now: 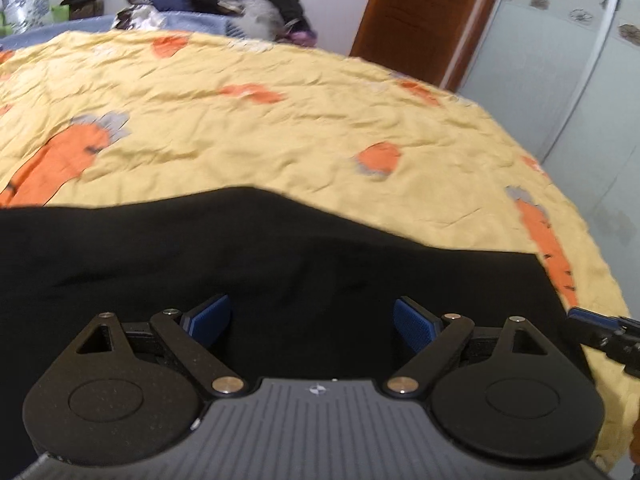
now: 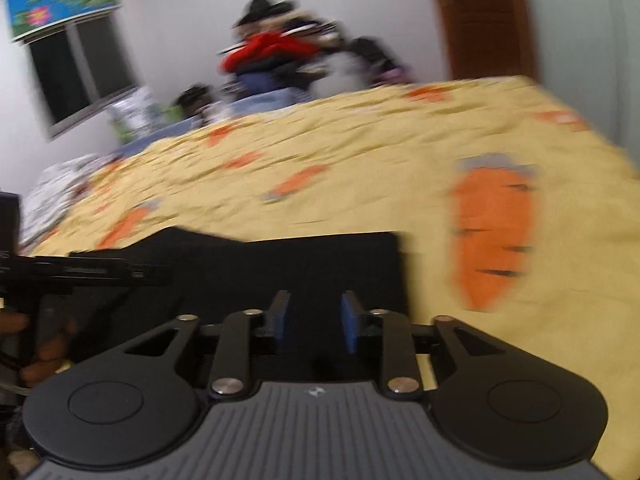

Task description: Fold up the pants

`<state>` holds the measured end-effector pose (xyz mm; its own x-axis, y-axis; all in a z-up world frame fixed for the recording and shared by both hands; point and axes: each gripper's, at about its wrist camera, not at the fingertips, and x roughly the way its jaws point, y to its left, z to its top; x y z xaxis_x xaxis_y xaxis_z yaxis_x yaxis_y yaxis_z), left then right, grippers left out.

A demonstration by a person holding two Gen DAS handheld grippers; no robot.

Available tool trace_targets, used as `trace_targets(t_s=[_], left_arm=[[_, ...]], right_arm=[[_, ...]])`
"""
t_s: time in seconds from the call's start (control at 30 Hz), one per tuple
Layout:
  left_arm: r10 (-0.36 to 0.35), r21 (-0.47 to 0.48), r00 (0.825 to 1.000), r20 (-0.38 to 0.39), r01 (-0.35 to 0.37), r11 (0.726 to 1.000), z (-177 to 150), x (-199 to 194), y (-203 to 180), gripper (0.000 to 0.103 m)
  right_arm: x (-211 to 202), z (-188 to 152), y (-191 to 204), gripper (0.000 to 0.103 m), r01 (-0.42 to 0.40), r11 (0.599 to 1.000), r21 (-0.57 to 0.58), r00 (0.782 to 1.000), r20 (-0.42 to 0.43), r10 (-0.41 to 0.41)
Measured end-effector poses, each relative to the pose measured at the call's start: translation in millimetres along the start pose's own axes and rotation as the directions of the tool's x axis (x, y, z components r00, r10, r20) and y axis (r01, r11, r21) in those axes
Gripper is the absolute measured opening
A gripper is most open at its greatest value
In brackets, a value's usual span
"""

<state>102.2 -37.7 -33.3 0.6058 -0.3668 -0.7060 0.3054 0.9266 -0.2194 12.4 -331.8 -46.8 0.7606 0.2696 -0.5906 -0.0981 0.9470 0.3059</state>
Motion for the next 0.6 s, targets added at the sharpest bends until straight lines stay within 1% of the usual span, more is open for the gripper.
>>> trace_targets(t_s=[0.03,0.07,0.13,0.17,0.2,0.27,0.33,0.4,0.47,0.5,0.6], left_arm=[[0.000,0.015,1.000,-0.004,0.000,1.000,0,-1,2,0.090],[-0.001,0.035,1.000,0.004,0.001,0.999,-2,-3,3,0.090],[0.019,0.071,1.000,0.021,-0.021,0.997,-2,-8,2,0.090],[0.029,0.076,0.999,0.046,-0.032,0.997,-2,-12,3,0.090],[0.032,0.073,0.996,0.086,-0.038,0.997,-2,-17,7,0.090],[0.055,0.053,0.988,0.143,-0.063,0.997,0,-25,15,0.090],[0.089,0.019,0.980,0.178,-0.094,0.995,5,-31,28,0.092],[0.144,-0.014,0.972,0.184,-0.144,0.990,8,-34,43,0.094],[0.218,-0.051,0.961,0.171,-0.212,0.976,10,-36,59,0.094],[0.253,-0.070,0.954,0.163,-0.245,0.967,9,-36,69,0.094],[0.346,-0.107,0.930,0.126,-0.334,0.936,3,-38,99,0.094]], right_arm=[[12,-2,5,0.061,0.007,1.000,-0.029,0.999,-0.040,-0.009],[19,-5,11,0.063,0.033,0.997,-0.074,0.998,-0.059,-0.038],[24,-11,27,0.063,0.103,0.975,-0.196,0.991,-0.059,-0.117],[23,-11,36,0.063,0.132,0.963,-0.237,0.988,-0.052,-0.148],[22,-10,44,0.065,0.154,0.953,-0.259,0.985,-0.040,-0.170],[21,-6,58,0.071,0.180,0.947,-0.267,0.983,0.011,-0.184],[24,0,72,0.090,0.195,0.946,-0.260,0.980,0.078,-0.181],[33,6,86,0.101,0.202,0.947,-0.249,0.976,0.132,-0.174],[47,12,98,0.102,0.221,0.947,-0.235,0.970,0.154,-0.188],[54,15,104,0.102,0.231,0.947,-0.224,0.968,0.148,-0.201],[76,15,111,0.102,0.258,0.945,-0.202,0.965,0.094,-0.244]])
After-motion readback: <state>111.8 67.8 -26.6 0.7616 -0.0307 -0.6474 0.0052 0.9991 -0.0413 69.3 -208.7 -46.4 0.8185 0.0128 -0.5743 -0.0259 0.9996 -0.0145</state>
